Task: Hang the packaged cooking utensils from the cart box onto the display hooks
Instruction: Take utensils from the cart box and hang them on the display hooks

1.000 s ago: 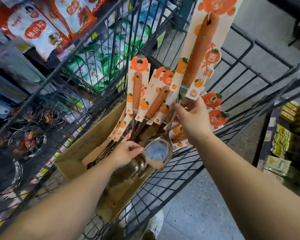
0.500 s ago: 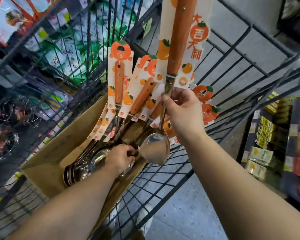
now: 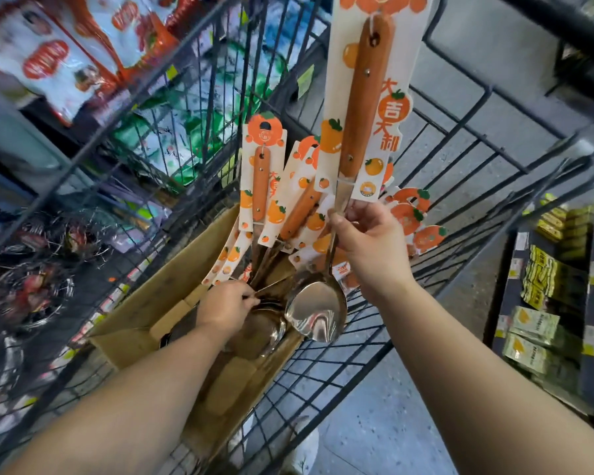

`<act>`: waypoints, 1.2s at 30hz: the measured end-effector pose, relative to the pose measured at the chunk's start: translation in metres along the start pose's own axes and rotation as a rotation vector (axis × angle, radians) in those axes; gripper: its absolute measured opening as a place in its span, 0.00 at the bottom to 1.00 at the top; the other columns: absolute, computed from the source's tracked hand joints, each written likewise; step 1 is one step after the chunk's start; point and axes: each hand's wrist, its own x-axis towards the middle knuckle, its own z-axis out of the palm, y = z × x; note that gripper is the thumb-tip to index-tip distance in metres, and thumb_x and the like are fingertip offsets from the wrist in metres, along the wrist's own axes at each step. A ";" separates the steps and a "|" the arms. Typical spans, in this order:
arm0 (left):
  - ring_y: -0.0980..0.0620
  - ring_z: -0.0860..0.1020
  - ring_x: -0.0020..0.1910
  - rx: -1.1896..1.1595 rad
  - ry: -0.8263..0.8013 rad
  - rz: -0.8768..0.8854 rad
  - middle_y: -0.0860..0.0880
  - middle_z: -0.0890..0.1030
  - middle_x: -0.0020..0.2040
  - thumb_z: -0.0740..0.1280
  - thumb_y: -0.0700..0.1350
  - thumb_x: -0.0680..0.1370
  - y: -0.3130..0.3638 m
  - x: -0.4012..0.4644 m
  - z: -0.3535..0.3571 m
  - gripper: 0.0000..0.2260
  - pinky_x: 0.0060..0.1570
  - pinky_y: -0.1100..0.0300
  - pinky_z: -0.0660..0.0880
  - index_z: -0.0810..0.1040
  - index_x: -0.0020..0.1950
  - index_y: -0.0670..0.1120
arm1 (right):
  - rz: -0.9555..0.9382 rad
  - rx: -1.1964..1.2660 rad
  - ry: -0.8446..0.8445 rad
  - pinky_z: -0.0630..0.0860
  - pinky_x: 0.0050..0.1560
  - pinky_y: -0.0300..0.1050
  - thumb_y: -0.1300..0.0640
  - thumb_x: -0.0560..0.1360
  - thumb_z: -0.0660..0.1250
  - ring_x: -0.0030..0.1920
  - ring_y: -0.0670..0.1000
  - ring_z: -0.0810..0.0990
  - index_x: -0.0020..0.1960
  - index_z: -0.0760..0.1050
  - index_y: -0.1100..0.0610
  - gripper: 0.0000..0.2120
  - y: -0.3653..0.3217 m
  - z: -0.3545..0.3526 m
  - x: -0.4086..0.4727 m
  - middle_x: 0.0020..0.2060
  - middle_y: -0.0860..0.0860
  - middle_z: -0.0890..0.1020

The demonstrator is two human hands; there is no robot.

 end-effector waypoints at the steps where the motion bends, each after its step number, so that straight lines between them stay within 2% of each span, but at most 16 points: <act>1: 0.49 0.78 0.45 0.002 0.007 -0.006 0.50 0.82 0.46 0.69 0.50 0.75 0.000 -0.003 -0.009 0.07 0.41 0.58 0.72 0.83 0.45 0.48 | 0.000 -0.001 0.002 0.81 0.51 0.59 0.65 0.76 0.68 0.46 0.56 0.81 0.46 0.77 0.53 0.07 -0.002 0.000 -0.004 0.42 0.55 0.80; 4: 0.48 0.78 0.46 -0.059 0.037 -0.048 0.48 0.83 0.46 0.70 0.49 0.75 0.003 -0.014 -0.034 0.07 0.40 0.58 0.72 0.83 0.47 0.47 | 0.009 0.023 0.009 0.80 0.44 0.47 0.64 0.76 0.68 0.40 0.49 0.80 0.45 0.76 0.53 0.07 -0.012 0.003 -0.017 0.38 0.49 0.80; 9: 0.49 0.76 0.40 -0.272 0.118 -0.095 0.48 0.80 0.39 0.72 0.46 0.73 0.014 -0.039 -0.075 0.05 0.33 0.58 0.66 0.82 0.42 0.45 | 0.055 0.106 0.021 0.78 0.49 0.60 0.64 0.76 0.67 0.42 0.57 0.78 0.45 0.75 0.56 0.04 -0.030 0.012 -0.033 0.41 0.57 0.80; 11: 0.49 0.76 0.38 -0.343 0.165 -0.073 0.47 0.80 0.35 0.73 0.46 0.72 0.020 -0.052 -0.090 0.06 0.34 0.59 0.68 0.81 0.37 0.46 | 0.060 0.115 0.031 0.75 0.46 0.55 0.66 0.75 0.67 0.40 0.55 0.74 0.42 0.71 0.57 0.08 -0.037 0.016 -0.042 0.37 0.54 0.76; 13: 0.50 0.77 0.37 -0.447 0.200 -0.061 0.47 0.81 0.36 0.74 0.44 0.72 0.023 -0.064 -0.104 0.05 0.38 0.58 0.72 0.84 0.40 0.43 | 0.060 0.094 0.032 0.73 0.46 0.51 0.66 0.74 0.68 0.41 0.54 0.73 0.41 0.71 0.56 0.09 -0.043 0.019 -0.052 0.37 0.52 0.75; 15: 0.53 0.75 0.33 -0.512 0.190 -0.053 0.48 0.79 0.33 0.73 0.43 0.72 0.026 -0.082 -0.121 0.06 0.37 0.60 0.73 0.83 0.42 0.40 | 0.066 0.065 -0.001 0.76 0.50 0.52 0.64 0.74 0.70 0.44 0.54 0.78 0.47 0.76 0.57 0.05 -0.051 0.024 -0.066 0.42 0.53 0.80; 17: 0.52 0.74 0.32 -0.553 0.194 -0.040 0.44 0.77 0.31 0.71 0.44 0.70 0.026 -0.104 -0.140 0.07 0.40 0.53 0.79 0.80 0.37 0.40 | 0.065 0.037 -0.064 0.78 0.56 0.55 0.60 0.73 0.71 0.47 0.53 0.81 0.52 0.79 0.59 0.08 -0.061 0.027 -0.081 0.46 0.55 0.83; 19: 0.51 0.76 0.31 -0.628 0.264 -0.032 0.39 0.78 0.33 0.70 0.41 0.72 0.033 -0.141 -0.168 0.06 0.37 0.51 0.81 0.79 0.38 0.39 | 0.011 0.011 -0.117 0.80 0.49 0.52 0.56 0.72 0.73 0.41 0.50 0.80 0.44 0.77 0.58 0.07 -0.076 0.031 -0.100 0.38 0.49 0.82; 21: 0.52 0.78 0.31 -0.723 0.326 -0.026 0.44 0.81 0.34 0.70 0.38 0.75 0.040 -0.187 -0.194 0.03 0.33 0.59 0.80 0.82 0.45 0.40 | -0.095 -0.061 -0.200 0.76 0.39 0.47 0.57 0.75 0.69 0.36 0.49 0.78 0.42 0.77 0.55 0.04 -0.095 0.037 -0.126 0.33 0.46 0.80; 23: 0.56 0.77 0.29 -0.773 0.413 0.002 0.51 0.82 0.32 0.71 0.39 0.74 0.043 -0.237 -0.218 0.05 0.30 0.63 0.77 0.81 0.40 0.48 | -0.186 -0.105 -0.286 0.79 0.40 0.52 0.57 0.78 0.65 0.39 0.53 0.82 0.45 0.76 0.50 0.04 -0.114 0.047 -0.158 0.37 0.48 0.82; 26: 0.64 0.77 0.34 -0.754 0.549 0.055 0.57 0.80 0.35 0.70 0.40 0.75 0.029 -0.310 -0.248 0.03 0.34 0.73 0.70 0.79 0.42 0.47 | -0.237 -0.090 -0.468 0.80 0.35 0.46 0.57 0.81 0.60 0.40 0.54 0.85 0.58 0.71 0.51 0.07 -0.144 0.073 -0.209 0.46 0.53 0.82; 29: 0.53 0.78 0.45 -0.760 0.674 0.014 0.48 0.82 0.44 0.70 0.41 0.76 -0.002 -0.386 -0.270 0.04 0.45 0.66 0.72 0.79 0.48 0.42 | -0.328 -0.165 -0.677 0.82 0.38 0.51 0.56 0.81 0.59 0.41 0.53 0.85 0.68 0.63 0.53 0.16 -0.166 0.112 -0.262 0.49 0.52 0.82; 31: 0.48 0.79 0.44 -0.747 0.783 -0.009 0.39 0.82 0.44 0.70 0.42 0.75 -0.028 -0.439 -0.281 0.08 0.50 0.57 0.74 0.80 0.45 0.37 | -0.358 -0.179 -0.864 0.82 0.38 0.51 0.62 0.80 0.62 0.44 0.53 0.84 0.71 0.59 0.51 0.23 -0.178 0.140 -0.304 0.53 0.54 0.80; 33: 0.52 0.78 0.39 -0.745 0.859 -0.041 0.41 0.82 0.39 0.70 0.43 0.75 -0.054 -0.495 -0.287 0.09 0.44 0.63 0.74 0.80 0.43 0.37 | -0.311 -0.175 -1.038 0.77 0.31 0.39 0.69 0.76 0.66 0.48 0.54 0.81 0.75 0.54 0.49 0.35 -0.185 0.169 -0.351 0.59 0.55 0.77; 35: 0.56 0.76 0.36 -0.714 0.930 -0.097 0.46 0.80 0.36 0.69 0.44 0.75 -0.083 -0.551 -0.287 0.07 0.39 0.66 0.71 0.80 0.42 0.42 | -0.286 -0.209 -1.187 0.75 0.32 0.41 0.66 0.73 0.71 0.52 0.56 0.81 0.75 0.54 0.45 0.40 -0.189 0.197 -0.406 0.63 0.54 0.77; 36: 0.56 0.75 0.36 -0.699 0.969 -0.125 0.47 0.80 0.36 0.68 0.43 0.76 -0.098 -0.581 -0.286 0.05 0.39 0.67 0.70 0.80 0.41 0.45 | -0.312 -0.206 -1.232 0.78 0.36 0.43 0.65 0.73 0.70 0.53 0.56 0.82 0.74 0.58 0.47 0.36 -0.190 0.212 -0.436 0.64 0.53 0.77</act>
